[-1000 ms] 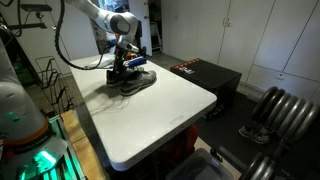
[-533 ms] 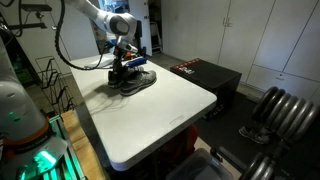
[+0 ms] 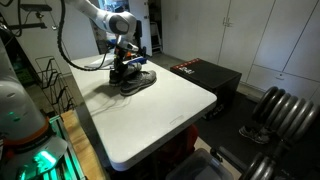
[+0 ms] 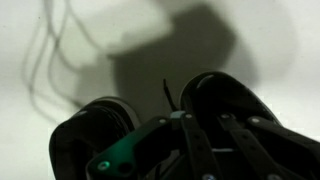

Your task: Pick up the top sneaker and put it on the table, pick up the left sneaker and put it on top of the right sneaker

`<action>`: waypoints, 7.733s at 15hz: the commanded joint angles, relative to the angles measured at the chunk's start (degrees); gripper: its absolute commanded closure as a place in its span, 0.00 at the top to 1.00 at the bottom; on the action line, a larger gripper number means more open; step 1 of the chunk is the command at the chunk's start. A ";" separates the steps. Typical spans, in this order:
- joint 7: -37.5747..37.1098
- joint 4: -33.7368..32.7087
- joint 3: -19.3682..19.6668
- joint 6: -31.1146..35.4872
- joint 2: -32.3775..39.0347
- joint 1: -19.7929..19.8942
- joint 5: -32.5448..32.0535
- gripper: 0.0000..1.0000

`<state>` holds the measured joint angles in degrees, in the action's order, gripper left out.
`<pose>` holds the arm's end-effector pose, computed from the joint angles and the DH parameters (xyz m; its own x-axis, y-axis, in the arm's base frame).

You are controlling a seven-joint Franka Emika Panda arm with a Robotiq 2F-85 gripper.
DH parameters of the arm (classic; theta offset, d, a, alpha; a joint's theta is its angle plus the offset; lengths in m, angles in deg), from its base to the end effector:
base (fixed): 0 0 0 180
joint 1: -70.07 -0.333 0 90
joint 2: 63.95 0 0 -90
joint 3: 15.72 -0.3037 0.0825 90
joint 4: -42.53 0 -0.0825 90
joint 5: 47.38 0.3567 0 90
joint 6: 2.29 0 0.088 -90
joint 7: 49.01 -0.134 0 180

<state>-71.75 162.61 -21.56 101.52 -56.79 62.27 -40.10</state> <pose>0.4648 0.1268 0.3171 0.8884 -0.2030 -0.4118 -0.2006 -0.9784 0.0495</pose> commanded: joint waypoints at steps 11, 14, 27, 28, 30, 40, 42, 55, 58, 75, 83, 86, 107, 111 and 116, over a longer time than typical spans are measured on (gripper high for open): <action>19.74 0.09 0.23 -3.47 -10.74 1.02 15.28 0.03; 15.84 0.47 1.06 -9.78 -12.94 1.92 16.34 0.03; 6.07 -0.23 3.11 -23.64 -15.21 5.89 15.32 0.13; 6.07 -0.23 3.06 -23.63 -15.10 5.86 15.32 0.13; 4.48 -0.09 3.60 -24.92 -15.53 6.45 15.50 0.03; -1.66 -2.27 3.56 -26.49 -16.75 8.71 -1.50 0.03; 0.66 -3.11 3.56 -26.39 -16.25 8.46 -4.77 0.03; 7.59 -9.51 5.12 -22.63 -8.63 8.49 -3.49 0.03; 6.67 -12.21 5.31 -23.76 -5.61 8.51 -3.47 0.03; 1.76 -19.60 6.20 -28.49 4.75 7.90 -3.58 0.03; 0.50 -22.82 6.29 -31.59 7.86 7.50 -3.91 0.42; 0.52 -23.31 6.37 -32.19 8.33 7.39 -3.84 0.55; -1.51 -23.09 7.30 -32.07 7.10 7.55 -2.80 1.00; -2.52 -22.26 7.46 -30.10 5.71 7.82 -1.15 1.00; -2.78 -21.55 7.90 -26.89 3.40 7.93 0.07 1.00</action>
<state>-73.31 139.84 -14.29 72.87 -51.64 70.43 -41.44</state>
